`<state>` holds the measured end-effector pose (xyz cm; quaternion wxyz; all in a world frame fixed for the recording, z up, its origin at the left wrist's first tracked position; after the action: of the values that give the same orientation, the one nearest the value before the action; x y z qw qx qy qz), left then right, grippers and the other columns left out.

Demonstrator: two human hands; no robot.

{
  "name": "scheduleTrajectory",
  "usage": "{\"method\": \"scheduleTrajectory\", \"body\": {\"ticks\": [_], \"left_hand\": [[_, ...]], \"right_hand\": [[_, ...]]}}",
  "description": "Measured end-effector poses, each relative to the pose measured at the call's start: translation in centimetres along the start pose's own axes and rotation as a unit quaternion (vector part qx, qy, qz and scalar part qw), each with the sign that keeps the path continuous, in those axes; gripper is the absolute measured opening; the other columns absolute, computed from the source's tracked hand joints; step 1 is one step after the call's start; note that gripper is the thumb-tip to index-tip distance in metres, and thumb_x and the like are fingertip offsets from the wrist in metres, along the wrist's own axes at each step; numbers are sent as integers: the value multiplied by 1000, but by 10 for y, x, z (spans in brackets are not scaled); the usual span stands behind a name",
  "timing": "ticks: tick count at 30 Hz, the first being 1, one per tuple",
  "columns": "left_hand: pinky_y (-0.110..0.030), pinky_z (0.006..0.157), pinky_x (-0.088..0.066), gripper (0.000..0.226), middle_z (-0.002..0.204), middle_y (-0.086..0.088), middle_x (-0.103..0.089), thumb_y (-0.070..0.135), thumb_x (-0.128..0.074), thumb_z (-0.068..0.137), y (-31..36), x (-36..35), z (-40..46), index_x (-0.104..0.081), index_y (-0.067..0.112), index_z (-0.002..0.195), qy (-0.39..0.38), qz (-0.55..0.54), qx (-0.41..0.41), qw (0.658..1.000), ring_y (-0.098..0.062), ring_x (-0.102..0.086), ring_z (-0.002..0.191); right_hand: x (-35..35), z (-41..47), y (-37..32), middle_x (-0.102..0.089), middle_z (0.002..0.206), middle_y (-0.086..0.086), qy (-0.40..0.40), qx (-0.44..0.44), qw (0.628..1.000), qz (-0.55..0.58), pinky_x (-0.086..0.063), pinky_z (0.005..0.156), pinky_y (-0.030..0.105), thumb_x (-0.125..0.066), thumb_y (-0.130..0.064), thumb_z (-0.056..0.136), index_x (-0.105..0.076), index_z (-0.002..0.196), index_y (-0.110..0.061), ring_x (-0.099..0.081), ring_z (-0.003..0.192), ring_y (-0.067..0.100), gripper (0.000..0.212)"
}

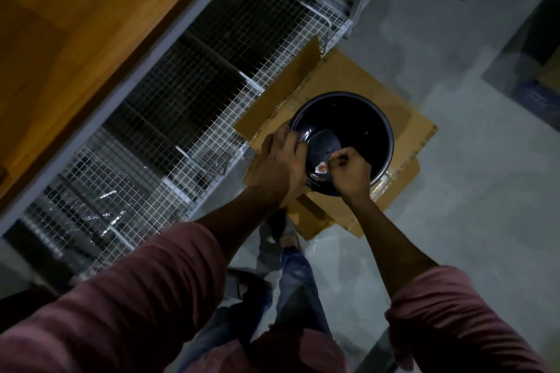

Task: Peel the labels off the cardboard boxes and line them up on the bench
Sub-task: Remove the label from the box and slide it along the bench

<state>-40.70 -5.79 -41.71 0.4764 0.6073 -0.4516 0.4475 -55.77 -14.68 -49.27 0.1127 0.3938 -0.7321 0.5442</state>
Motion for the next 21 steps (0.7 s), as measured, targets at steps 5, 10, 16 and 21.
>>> {"method": "scheduleTrajectory", "body": {"ticks": [5, 10, 16, 21], "left_hand": [[-57, 118, -26, 52, 146, -21, -46, 26, -53, 94, -1, 16, -9, -48, 3, 141, 76, 6, 58, 995, -42, -31, 145], [-57, 121, -23, 52, 154, -21, -39, 32, -49, 103, -20, 48, -36, -46, 2, 144, 184, -39, 138, 972, -40, -24, 150], [-57, 121, -22, 60, 158, -21, -35, 30, -54, 102, -58, 117, -90, -38, -2, 150, 292, 9, 228, 929, -39, -22, 152], [-61, 119, -24, 48, 153, -23, -43, 23, -53, 103, -86, 182, -143, -47, -1, 144, 414, 52, 298, 859, -42, -31, 148]], "right_hand": [[-5, -22, -53, -61, 100, -3, 8, 135, 990, -30, -55, 80, 35, -60, -12, 95, -65, 101, -17, -62, 92, 15, 9], [-16, -44, -128, -62, 105, 4, 1, 312, 949, -43, -51, 81, 39, -57, -14, 97, -64, 107, -12, -58, 99, 21, 12], [-35, -89, -235, -59, 112, 3, -60, 486, 872, -5, -50, 81, 31, -51, -25, 101, -61, 117, -12, -54, 101, 17, 23], [-51, -134, -319, -62, 114, 7, -80, 597, 798, 28, -51, 84, 39, -61, -15, 100, -65, 118, -7, -58, 105, 25, 20]]}}
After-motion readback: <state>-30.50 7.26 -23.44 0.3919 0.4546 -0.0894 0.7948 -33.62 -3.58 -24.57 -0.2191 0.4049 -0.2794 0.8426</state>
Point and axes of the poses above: each hand's wrist, its own z-axis towards the middle knuckle, its own x-axis out of the back of the hand, y = z × x, the point moved 1 cm from there along z, towards the middle knuckle
